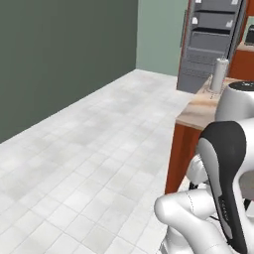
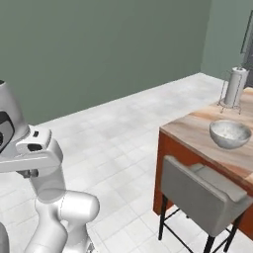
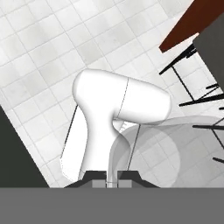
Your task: There is a bowl on the dining counter. Grab a lemon wedge from the fridge and place it in the bowl. Then get the liquor bottle and glass cup from the cabinet and place them next to the bowl.
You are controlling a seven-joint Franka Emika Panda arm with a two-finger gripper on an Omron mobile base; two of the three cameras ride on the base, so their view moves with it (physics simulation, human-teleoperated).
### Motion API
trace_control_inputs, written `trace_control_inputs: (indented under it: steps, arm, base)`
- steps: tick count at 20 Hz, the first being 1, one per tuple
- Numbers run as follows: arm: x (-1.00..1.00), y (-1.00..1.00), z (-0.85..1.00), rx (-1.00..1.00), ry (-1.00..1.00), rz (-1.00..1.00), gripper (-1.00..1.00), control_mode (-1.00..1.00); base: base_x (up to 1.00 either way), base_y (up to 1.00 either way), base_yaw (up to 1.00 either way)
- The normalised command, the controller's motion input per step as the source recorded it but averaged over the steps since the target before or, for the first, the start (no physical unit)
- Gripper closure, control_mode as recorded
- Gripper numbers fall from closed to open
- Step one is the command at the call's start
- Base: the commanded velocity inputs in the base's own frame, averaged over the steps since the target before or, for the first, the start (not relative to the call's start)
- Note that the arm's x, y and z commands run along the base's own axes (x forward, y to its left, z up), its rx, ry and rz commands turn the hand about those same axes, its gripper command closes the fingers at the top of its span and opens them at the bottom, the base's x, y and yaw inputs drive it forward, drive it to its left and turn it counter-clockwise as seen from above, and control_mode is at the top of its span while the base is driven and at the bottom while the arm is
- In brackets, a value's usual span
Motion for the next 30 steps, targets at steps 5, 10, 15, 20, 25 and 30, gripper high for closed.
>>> trace_control_inputs:
  steps: [5,10,15,20,25,30]
  arm:
    - [0.0,0.0,0.0,0.0,0.0,0.0,1.0,1.0]
    - [0.0,0.0,0.0,0.0,0.0,0.0,1.0,1.0]
    - [0.0,0.0,0.0,0.0,0.0,0.0,1.0,1.0]
    - [0.0,0.0,0.0,0.0,0.0,0.0,1.0,1.0]
    - [0.0,0.0,0.0,0.0,0.0,0.0,1.0,1.0]
    - [0.0,0.0,0.0,0.0,0.0,0.0,1.0,1.0]
  base:
    - [0.65,0.04,-0.44]
    - [0.72,0.06,-0.44]
    - [0.78,0.23,-0.42]
    - [0.74,0.39,-0.42]
    - [0.64,0.3,-0.42]
    - [0.57,0.26,-0.42]
